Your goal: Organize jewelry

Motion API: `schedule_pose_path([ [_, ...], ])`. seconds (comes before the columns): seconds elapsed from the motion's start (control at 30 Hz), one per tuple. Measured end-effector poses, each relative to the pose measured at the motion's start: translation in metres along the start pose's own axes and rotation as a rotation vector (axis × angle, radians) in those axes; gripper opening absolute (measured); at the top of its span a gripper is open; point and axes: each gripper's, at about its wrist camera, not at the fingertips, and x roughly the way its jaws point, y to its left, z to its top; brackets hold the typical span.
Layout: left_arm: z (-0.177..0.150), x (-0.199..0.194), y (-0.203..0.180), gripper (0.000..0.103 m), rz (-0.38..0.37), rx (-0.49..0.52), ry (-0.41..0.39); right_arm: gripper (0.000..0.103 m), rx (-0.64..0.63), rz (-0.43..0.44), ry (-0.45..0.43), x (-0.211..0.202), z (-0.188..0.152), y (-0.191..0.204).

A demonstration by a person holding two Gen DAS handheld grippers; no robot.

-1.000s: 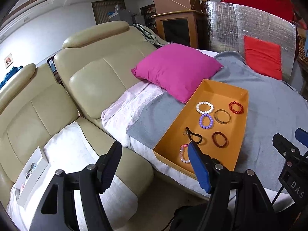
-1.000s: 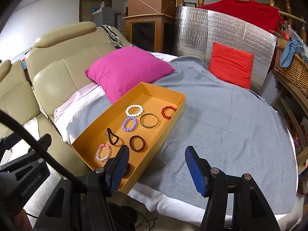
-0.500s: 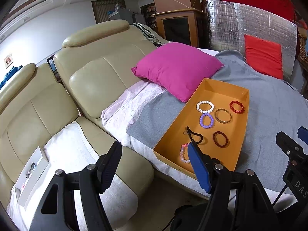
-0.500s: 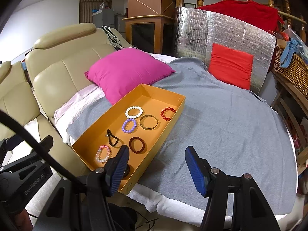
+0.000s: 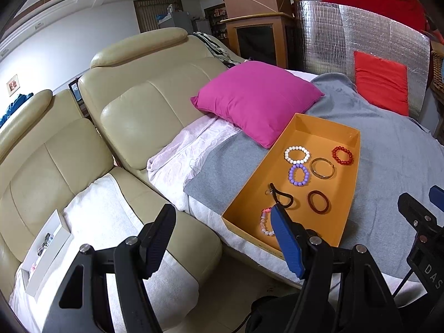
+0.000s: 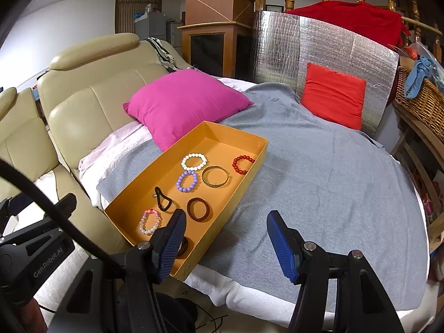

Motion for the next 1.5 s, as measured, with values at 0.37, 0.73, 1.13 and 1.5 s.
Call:
schedule_pose_path([
  [0.37, -0.0005, 0.0005, -0.0028, 0.072, 0.004, 0.007, 0.006, 0.065, 0.005, 0.005, 0.004, 0.0019, -0.0001, -0.0016],
  [0.73, 0.0002, 0.0015, -0.0036, 0.072, 0.003, 0.009, 0.009, 0.065, 0.011, 0.008, 0.003, 0.0034, -0.0013, -0.0025],
  [1.13, -0.0005, 0.0003, -0.0048, 0.072, 0.002, 0.012, 0.011, 0.065, 0.013, 0.008, 0.002, 0.0031, -0.0012, -0.0027],
  [1.5, -0.0001, 0.0007, -0.0058, 0.072, 0.005, 0.012, 0.017, 0.065, 0.012, 0.01, 0.005, 0.0043, -0.0019, -0.0033],
])
